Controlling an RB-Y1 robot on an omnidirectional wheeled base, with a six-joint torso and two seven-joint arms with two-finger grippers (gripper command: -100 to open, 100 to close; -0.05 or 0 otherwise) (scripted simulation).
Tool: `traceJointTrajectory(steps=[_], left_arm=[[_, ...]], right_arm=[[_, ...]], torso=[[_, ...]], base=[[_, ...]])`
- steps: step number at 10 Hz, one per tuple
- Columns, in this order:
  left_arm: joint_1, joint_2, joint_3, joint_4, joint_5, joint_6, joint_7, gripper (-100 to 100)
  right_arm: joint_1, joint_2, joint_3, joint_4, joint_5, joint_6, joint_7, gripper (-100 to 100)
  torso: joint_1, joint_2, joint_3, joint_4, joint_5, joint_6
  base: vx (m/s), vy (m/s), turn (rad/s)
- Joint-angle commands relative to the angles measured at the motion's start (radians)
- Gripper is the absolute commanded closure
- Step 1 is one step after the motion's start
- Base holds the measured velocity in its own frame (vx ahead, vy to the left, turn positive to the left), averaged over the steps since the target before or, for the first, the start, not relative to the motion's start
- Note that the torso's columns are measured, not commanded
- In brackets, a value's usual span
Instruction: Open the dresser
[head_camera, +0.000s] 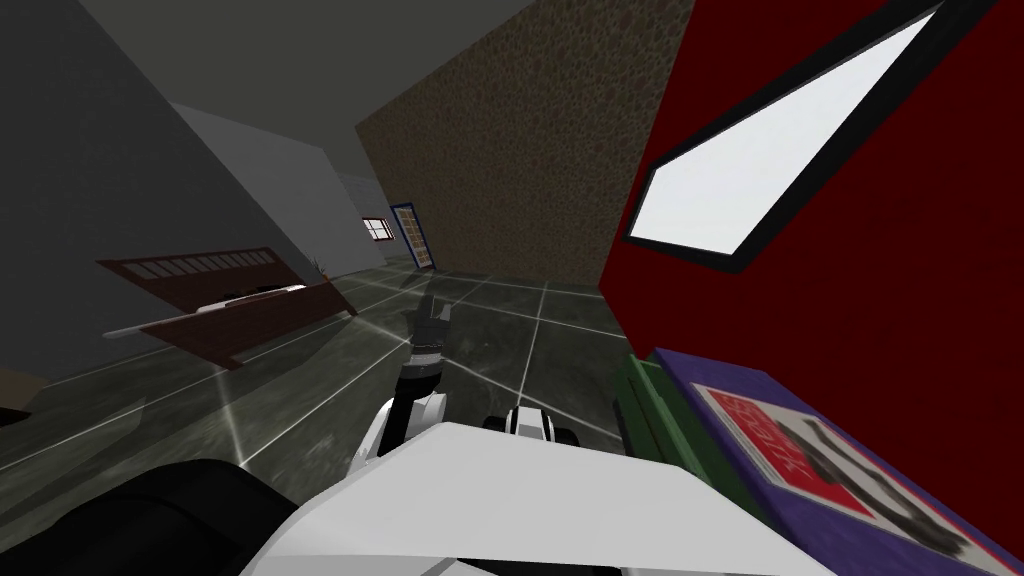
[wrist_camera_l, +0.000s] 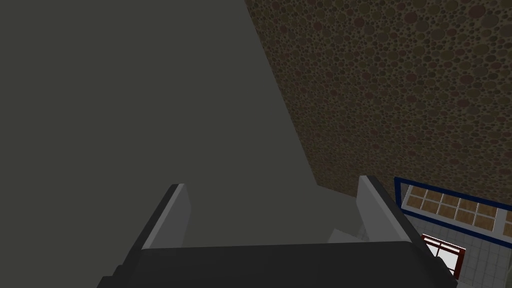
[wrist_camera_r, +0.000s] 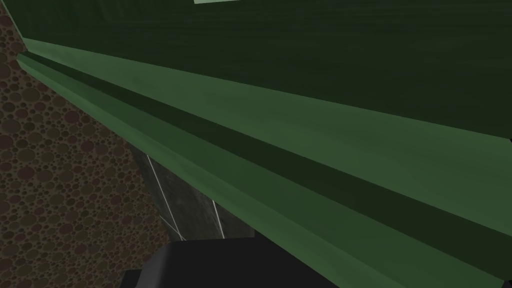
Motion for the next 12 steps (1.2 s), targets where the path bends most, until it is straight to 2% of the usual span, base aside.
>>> traceJointTrajectory(steps=[1,2,3,4,5,9,12], left_arm=[[0.000,0.000,0.000,0.000,0.000,0.000,0.000,0],[0.000,0.000,0.000,0.000,0.000,0.000,0.000,0],[0.000,0.000,0.000,0.000,0.000,0.000,0.000,0],[0.000,0.000,0.000,0.000,0.000,0.000,0.000,0],[0.000,0.000,0.000,0.000,0.000,0.000,0.000,0],[0.000,0.000,0.000,0.000,0.000,0.000,0.000,0],[0.000,0.000,0.000,0.000,0.000,0.000,0.000,0]], right_arm=[[0.001,0.009,0.004,-0.004,0.002,0.009,0.005,100],[0.002,0.012,0.006,-0.007,0.003,0.013,0.007,100],[0.036,-0.034,-0.005,-0.036,-0.018,0.002,-0.017,-100],[0.053,-0.057,-0.007,-0.051,-0.029,0.000,-0.030,-100],[0.053,-0.057,-0.007,-0.051,-0.029,0.000,-0.030,-100],[0.124,-0.145,-0.016,-0.112,-0.071,-0.011,-0.079,-100],[0.177,-0.212,-0.022,-0.157,-0.103,-0.018,-0.115,-100]], torso=[[0.003,-0.001,0.000,-0.001,-0.001,0.000],[0.005,-0.003,-0.001,-0.002,-0.001,0.000],[0.002,-0.003,-0.001,-0.002,-0.001,0.000],[-0.002,-0.001,-0.002,-0.001,0.002,0.001],[-0.003,0.002,0.000,0.000,0.001,0.001],[0.007,0.001,-0.001,0.000,0.004,0.001],[0.004,0.001,-0.001,0.000,0.003,0.001]], base=[[0.046,0.209,0.006],[0.061,0.211,0.000],[0.052,0.150,0.035],[0.036,0.074,0.030],[0.013,0.016,-0.003],[0.017,0.041,0.019],[0.032,0.065,0.019]])
